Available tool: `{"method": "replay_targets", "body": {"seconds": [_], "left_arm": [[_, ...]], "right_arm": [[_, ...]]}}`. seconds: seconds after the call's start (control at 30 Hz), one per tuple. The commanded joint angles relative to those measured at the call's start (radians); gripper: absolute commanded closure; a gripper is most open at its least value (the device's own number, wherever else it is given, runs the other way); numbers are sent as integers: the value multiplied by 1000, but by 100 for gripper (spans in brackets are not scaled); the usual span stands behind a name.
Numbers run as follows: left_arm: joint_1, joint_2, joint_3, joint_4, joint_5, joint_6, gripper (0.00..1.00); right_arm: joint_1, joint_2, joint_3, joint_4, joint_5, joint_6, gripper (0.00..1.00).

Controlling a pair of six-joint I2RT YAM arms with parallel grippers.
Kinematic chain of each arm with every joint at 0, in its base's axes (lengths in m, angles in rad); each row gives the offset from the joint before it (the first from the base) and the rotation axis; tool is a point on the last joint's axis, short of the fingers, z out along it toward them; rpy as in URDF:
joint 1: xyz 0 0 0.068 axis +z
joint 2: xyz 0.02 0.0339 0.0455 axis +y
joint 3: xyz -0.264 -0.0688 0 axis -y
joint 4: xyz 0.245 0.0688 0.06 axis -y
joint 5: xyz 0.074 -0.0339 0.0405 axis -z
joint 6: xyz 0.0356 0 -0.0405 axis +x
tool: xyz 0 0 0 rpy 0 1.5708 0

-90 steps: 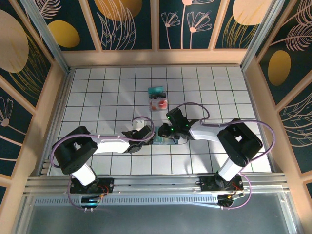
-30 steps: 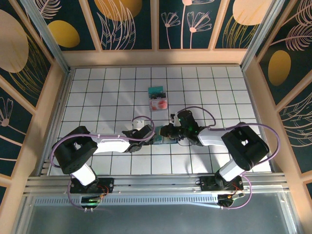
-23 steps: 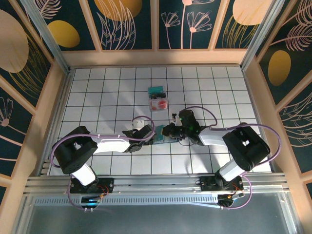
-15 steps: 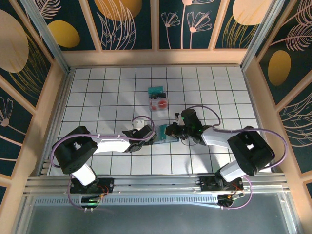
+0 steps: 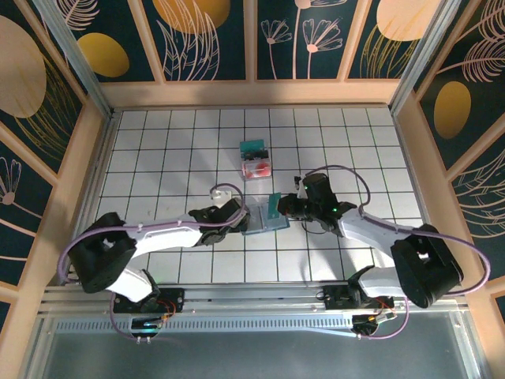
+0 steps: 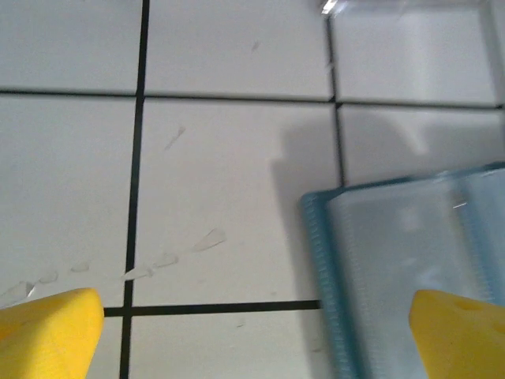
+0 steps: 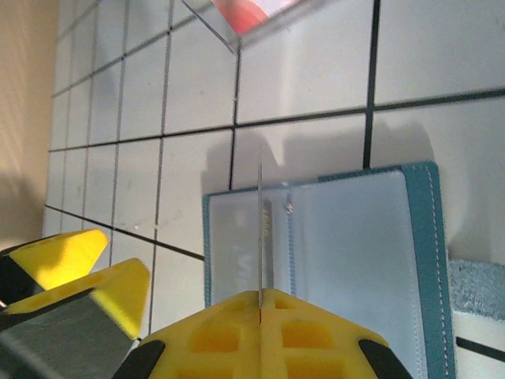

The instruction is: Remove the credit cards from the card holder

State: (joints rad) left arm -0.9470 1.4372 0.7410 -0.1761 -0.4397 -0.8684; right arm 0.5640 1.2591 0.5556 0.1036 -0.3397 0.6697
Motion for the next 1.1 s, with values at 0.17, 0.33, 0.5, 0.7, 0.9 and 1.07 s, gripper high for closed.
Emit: {"method": "replay_targets", "body": {"seconds": [0.17,0.33,0.5,0.7,0.9,1.07], "left_arm": [[120,-204,-48,332,263,107,5],[160,-224,-38,463,434,165,12],[189,-197,-41,572,603,166,16],[215,-172,-70,703,727,124,17],[225,-150,-86,769,771,98,23],[226,-126,-75,785,772,91,34]], "right_arm": [[-11,-130,0,106,-23,-5,100],[-45,-156,-5,230,-101,35,100],[-54,-150,-19,384,-182,99,100],[-62,-114,-35,526,-266,175,100],[-63,-66,-47,668,-346,242,100],[-64,-36,-48,736,-385,278,100]]}}
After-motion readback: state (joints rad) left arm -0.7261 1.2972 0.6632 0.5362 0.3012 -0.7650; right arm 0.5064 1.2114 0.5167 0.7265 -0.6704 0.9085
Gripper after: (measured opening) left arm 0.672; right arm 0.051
